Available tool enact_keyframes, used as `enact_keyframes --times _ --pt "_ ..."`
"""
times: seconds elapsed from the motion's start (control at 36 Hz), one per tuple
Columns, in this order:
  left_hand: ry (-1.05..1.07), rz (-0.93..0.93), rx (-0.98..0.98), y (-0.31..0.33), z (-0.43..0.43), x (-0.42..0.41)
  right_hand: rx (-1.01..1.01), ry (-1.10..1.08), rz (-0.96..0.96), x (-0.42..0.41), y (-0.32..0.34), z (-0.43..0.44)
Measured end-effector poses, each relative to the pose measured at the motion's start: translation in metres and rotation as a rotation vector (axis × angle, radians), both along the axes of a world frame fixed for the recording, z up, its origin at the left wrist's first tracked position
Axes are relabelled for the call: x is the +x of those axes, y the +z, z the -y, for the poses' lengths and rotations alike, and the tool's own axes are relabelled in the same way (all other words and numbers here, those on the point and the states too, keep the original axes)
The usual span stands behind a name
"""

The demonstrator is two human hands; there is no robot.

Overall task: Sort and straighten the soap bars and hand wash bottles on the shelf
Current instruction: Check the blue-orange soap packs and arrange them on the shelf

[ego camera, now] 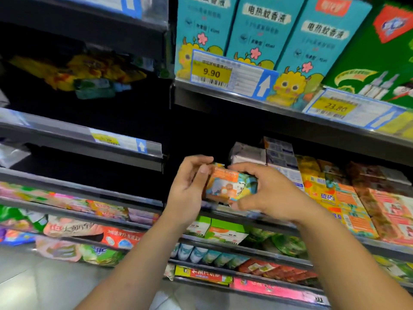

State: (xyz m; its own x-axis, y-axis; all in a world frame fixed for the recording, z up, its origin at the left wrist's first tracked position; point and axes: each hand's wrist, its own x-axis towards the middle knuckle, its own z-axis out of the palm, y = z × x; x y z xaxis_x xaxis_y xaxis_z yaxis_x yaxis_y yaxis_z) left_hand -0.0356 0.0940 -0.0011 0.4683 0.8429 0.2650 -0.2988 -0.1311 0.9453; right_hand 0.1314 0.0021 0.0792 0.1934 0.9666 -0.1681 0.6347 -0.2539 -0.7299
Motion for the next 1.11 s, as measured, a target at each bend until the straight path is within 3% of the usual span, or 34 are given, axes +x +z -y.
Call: enact_keyframes --times 0.06,0.14,0.22,0.28,0.44,0.92,1.11 --pt "0.134 -0.173 0.063 -0.009 -0.016 0.004 0.046 -0.047 0.041 0.008 0.0 -0.007" --pt "0.32 -0.769 0.378 -0.022 -0.045 0.013 0.115 -0.13 0.055 0.024 -0.004 -0.021" --pt "0.169 -1.256 0.431 -0.028 -0.05 0.024 0.118 -0.174 0.129 0.033 -0.009 -0.041" --pt "0.078 -1.407 0.373 -0.03 -0.044 0.029 0.151 -0.175 0.172 0.035 -0.014 -0.054" --pt "0.016 -1.485 0.389 -0.023 -0.045 0.03 0.149 -0.078 0.307 0.031 -0.024 -0.099" --pt "0.049 -1.433 0.388 -0.03 -0.045 0.029 -0.306 0.245 0.479 0.046 -0.057 -0.163" --pt "0.021 -1.47 0.375 -0.025 -0.044 0.029 -0.357 0.267 0.578 0.043 -0.056 -0.164"
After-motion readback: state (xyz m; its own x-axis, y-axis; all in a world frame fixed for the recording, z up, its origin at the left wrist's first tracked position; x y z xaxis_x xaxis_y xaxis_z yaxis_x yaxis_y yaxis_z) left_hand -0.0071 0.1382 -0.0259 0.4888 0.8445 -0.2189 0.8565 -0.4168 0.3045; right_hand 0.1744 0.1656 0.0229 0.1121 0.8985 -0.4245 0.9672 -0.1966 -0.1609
